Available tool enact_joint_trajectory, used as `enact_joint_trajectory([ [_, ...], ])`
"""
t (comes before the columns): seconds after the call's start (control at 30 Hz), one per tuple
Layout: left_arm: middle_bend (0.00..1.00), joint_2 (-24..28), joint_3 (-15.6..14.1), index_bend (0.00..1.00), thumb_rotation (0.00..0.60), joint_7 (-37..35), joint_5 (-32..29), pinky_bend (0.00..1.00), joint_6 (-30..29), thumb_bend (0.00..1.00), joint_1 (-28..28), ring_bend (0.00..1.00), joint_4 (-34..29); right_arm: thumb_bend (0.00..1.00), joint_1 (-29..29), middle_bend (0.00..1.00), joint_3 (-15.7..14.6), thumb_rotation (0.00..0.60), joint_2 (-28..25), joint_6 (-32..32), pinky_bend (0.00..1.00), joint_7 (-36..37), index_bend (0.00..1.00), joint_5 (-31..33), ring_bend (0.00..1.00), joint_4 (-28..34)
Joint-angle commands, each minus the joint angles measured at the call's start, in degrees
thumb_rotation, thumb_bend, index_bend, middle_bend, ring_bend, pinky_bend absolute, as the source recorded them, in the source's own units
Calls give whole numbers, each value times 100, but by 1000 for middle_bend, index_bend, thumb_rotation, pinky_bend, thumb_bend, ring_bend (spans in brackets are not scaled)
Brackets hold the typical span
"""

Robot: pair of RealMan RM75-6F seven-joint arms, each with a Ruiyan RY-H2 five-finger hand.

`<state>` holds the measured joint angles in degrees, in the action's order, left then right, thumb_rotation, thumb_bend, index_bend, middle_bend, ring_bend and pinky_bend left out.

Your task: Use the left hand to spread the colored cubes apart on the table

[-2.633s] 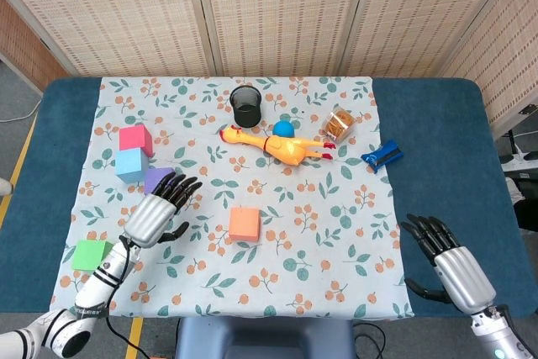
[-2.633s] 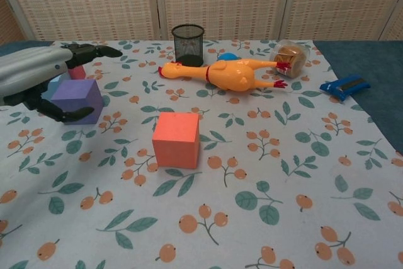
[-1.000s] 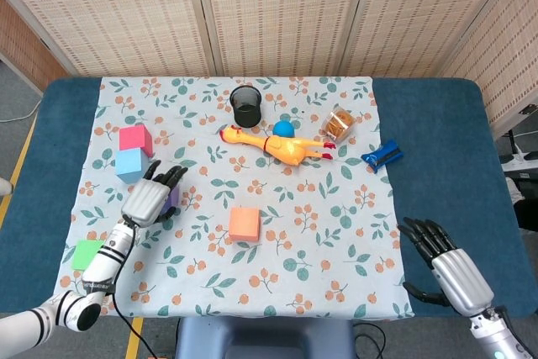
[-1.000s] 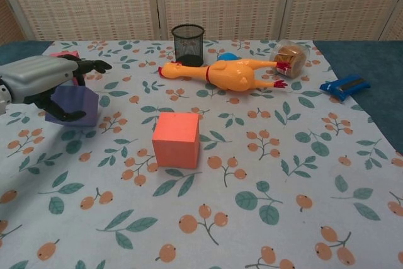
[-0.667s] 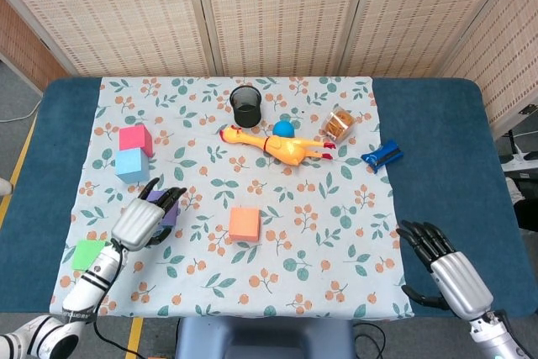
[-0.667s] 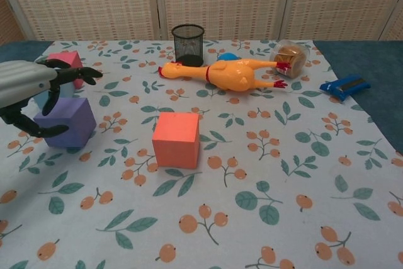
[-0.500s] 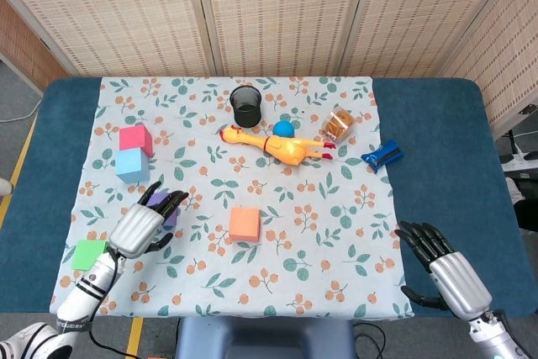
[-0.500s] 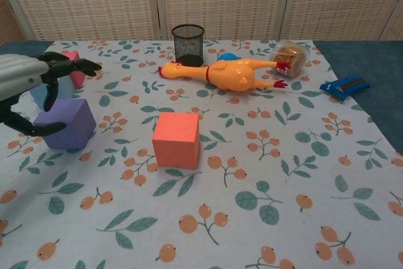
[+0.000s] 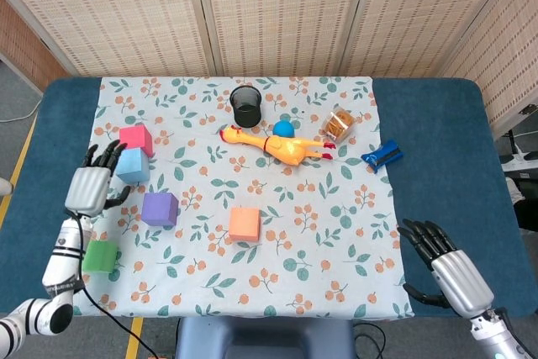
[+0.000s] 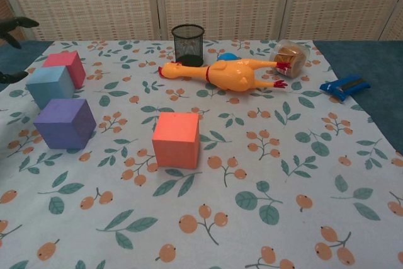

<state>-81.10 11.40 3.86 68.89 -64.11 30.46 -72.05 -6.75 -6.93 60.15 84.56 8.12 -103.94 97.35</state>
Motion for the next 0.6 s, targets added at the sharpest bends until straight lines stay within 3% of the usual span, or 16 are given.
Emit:
enact_joint_trajectory([
  [0.03,70,-225,284,0,600,-442,-558,0,596,377,62,282,660,142,-5,0,-9,600,4,-19,0,-11,0,-1,0,2],
  [0.27,99,-411,317,0,600,-500,-845,0,1166,380,219,324,1162,142,16,0,-22,600,4,18,0,-39,0,-32,0,24],
  [0.4,88,-452,422,0,600,-314,-1193,0,1457,359,334,332,1044,142,18,0,-12,600,12,16,0,-42,0,-10,0,12],
  [0.6,75,-529,468,0,600,-225,-1096,1,1414,349,498,332,802,142,6,0,6,600,8,-4,0,-16,0,35,0,5],
])
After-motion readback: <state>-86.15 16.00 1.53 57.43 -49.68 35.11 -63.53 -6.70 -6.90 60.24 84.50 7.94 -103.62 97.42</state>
